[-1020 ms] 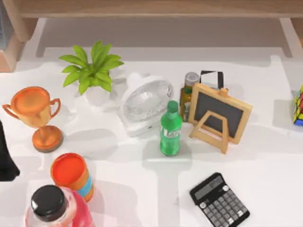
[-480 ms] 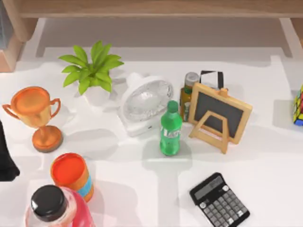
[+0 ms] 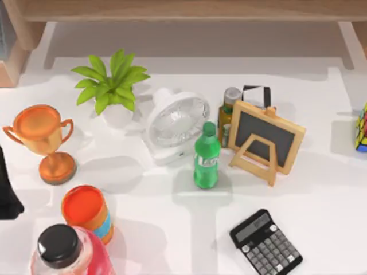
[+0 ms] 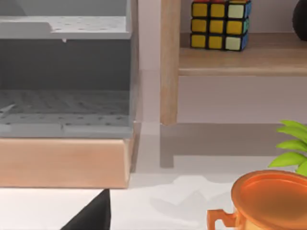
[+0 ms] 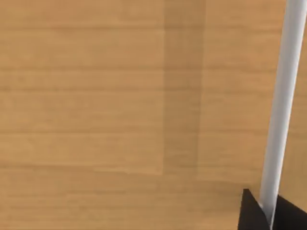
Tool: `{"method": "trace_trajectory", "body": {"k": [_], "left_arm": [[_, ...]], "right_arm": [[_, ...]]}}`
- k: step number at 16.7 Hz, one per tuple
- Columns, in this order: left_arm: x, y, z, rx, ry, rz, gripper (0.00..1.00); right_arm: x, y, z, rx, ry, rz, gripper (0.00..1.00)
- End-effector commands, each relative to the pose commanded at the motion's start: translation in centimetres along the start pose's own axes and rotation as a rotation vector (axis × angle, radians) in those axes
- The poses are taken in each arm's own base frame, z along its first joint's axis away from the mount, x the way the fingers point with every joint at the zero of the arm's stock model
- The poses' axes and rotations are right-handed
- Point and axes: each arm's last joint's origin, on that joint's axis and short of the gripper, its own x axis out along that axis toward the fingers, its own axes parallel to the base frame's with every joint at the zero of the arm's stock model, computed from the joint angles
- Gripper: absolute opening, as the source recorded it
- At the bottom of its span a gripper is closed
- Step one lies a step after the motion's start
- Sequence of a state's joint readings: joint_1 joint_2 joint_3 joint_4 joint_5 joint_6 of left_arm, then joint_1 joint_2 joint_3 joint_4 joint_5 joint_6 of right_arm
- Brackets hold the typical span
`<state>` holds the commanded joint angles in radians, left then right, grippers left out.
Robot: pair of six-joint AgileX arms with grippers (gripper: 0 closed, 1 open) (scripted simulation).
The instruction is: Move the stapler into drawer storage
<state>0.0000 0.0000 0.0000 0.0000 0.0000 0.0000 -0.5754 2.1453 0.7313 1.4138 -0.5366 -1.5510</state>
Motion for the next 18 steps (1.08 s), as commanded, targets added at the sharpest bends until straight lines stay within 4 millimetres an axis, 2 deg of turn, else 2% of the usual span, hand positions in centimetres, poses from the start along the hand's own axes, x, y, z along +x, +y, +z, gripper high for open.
{"method": "trace_trajectory", "body": {"k": [2, 7, 14, 18], "left_arm": [[0.0, 0.0, 0.0, 0.0, 0.0, 0.0, 1.0], [0.0, 0.0, 0.0, 0.0, 0.0, 0.0, 1.0], [0.0, 0.0, 0.0, 0.0, 0.0, 0.0, 1.0], [0.0, 0.0, 0.0, 0.0, 0.0, 0.0, 1.0]], "right_arm": [[1.0, 0.2, 0.0, 0.001, 0.0, 0.004, 0.0], [5.6, -0.1, -0.1, -0.004, 0.0, -0.006, 0.0], [6.4, 0.1, -0.2, 0.003, 0.005, 0.005, 0.0], [9.8, -0.1, -0.4, -0.004, 0.005, -0.006, 0.0]]}}
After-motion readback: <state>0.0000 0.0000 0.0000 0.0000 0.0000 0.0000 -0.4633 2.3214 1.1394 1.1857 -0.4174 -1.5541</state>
